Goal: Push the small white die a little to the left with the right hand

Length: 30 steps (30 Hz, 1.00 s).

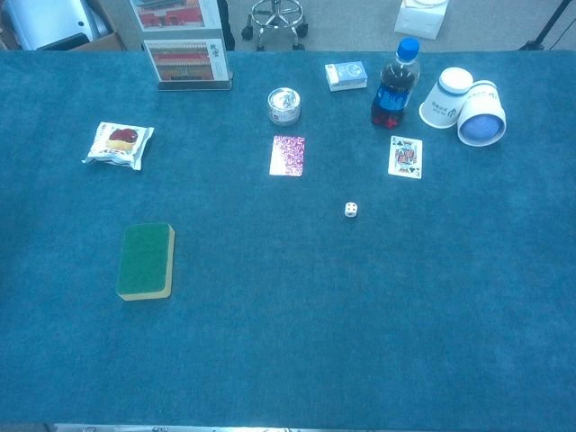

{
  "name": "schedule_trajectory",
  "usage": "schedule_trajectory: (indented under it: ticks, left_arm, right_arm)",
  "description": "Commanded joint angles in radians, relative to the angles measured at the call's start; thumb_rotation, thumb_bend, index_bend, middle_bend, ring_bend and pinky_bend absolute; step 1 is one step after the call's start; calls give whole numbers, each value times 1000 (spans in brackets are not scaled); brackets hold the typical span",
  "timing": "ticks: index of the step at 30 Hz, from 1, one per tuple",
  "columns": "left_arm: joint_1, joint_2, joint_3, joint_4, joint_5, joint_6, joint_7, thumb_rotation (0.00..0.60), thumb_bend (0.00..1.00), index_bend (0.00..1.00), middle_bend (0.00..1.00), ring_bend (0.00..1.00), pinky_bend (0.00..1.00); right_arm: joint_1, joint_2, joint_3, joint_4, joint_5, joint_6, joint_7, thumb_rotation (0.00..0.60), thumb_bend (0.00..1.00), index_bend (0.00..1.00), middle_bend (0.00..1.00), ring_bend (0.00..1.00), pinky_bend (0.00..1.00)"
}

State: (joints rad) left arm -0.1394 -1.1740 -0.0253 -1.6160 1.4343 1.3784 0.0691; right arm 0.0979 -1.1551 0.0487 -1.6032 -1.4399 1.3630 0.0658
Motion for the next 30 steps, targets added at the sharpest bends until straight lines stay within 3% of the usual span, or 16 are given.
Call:
schedule_trajectory:
  ticks: [1,6,12,18,20,25,30]
  left_arm:
    - [-4,-1,-4,0,-8,-8,-1,600,166,377,362,272,445]
    - [-9,-9,-4,9,0,-12,-11,600,166,377,363,272,456]
    - [9,-11,2,13,17,23,-38,600,166,377,363,272,457]
    - [16,-18,0,36,13,27,-76,600,166,377,363,272,457]
    - [16,-19,0,42,14,27,-83,600,166,377,363,272,457]
    - [18,-22,0,53,16,28,-96,600,166,377,363,272,457]
    - [19,-25,-1,62,16,28,-106,600,166,377,363,272,457]
  right_arm:
    - [8,-2,4,-1,2,-10,3,600,233,574,396,347,416]
    - [53,-27,6,9,-27,-57,3,600,255,574,396,348,431]
    - [103,-49,4,4,-61,-106,-3,600,403,574,396,349,456]
    - [157,-75,12,-2,-84,-151,-13,600,642,574,416,375,521]
    - [175,-80,13,-3,-88,-170,-21,600,733,574,456,426,592]
    - [242,-82,20,-20,-73,-265,-83,600,974,574,670,701,771]
    - [321,-78,42,-56,-16,-379,-182,600,1000,550,862,863,900]
